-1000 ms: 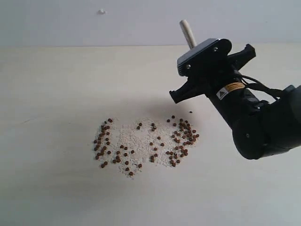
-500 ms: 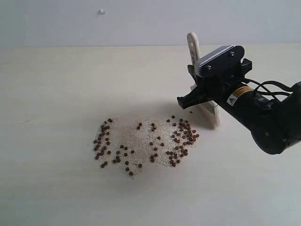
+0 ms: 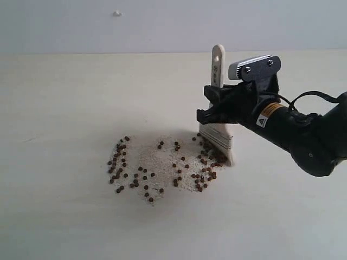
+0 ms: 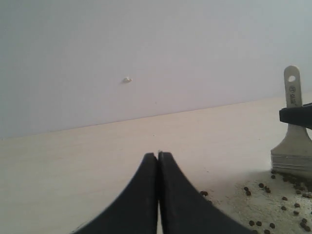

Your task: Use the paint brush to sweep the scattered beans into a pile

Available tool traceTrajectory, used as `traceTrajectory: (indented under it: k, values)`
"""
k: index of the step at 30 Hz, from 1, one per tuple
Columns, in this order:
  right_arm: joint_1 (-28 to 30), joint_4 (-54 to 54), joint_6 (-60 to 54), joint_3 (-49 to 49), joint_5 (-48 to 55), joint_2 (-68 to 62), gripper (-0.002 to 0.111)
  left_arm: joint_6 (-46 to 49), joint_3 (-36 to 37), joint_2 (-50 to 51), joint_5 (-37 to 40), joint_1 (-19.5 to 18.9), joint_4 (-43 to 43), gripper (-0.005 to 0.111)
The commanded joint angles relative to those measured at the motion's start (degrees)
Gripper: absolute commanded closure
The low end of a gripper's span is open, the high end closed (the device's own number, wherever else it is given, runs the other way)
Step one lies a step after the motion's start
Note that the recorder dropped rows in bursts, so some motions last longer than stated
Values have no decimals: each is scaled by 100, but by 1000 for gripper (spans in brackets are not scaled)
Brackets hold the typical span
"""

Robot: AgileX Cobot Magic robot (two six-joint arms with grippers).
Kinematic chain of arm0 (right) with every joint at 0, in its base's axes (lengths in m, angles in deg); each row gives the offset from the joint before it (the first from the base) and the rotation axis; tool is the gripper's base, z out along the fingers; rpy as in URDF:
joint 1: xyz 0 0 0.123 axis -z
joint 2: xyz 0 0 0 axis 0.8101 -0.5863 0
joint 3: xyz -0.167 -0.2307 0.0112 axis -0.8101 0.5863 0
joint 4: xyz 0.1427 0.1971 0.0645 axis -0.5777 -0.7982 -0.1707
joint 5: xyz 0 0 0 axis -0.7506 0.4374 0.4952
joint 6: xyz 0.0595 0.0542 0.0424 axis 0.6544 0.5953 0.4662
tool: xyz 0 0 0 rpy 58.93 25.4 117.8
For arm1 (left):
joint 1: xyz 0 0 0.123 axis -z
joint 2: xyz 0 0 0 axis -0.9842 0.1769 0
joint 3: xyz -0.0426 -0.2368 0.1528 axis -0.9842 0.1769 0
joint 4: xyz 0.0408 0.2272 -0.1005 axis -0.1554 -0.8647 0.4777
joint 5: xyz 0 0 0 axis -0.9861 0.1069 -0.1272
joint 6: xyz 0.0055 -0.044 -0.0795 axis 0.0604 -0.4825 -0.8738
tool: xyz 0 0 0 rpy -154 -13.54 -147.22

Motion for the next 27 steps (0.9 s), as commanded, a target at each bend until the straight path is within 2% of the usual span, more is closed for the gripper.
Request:
traceTrajectory:
  k: [1,7,12,16,18,21,26,27]
  values:
    - [-9,80,758,7,223,5,108,2,18,-33,30,30,-7,107]
    - [-122,-361,924,7,223,5,108,2,18,-33,30,30,-7,107]
    - [-841,-1564,314,-227,324,5,108,2,18,-33,30,30,-7,107]
    - [-1150,-2193,-180,-434,336,21,108,2,18,-33,30,30,-7,107]
    - [-1209,-2592,-597,-449,360,178,108,2,18,-33,30,30,-7,107]
    - [-1209,-3376,-1742,-449,1030,827,108,2,18,-33,30,30,-7,107]
    - [-1209,-5337,-3975,-449,1872,1390,108,2,18,-33,30,30,-7,107]
    - [-1209,-5539,-4141,-438,1943,1390,108,2,18,-33,30,30,-7,107]
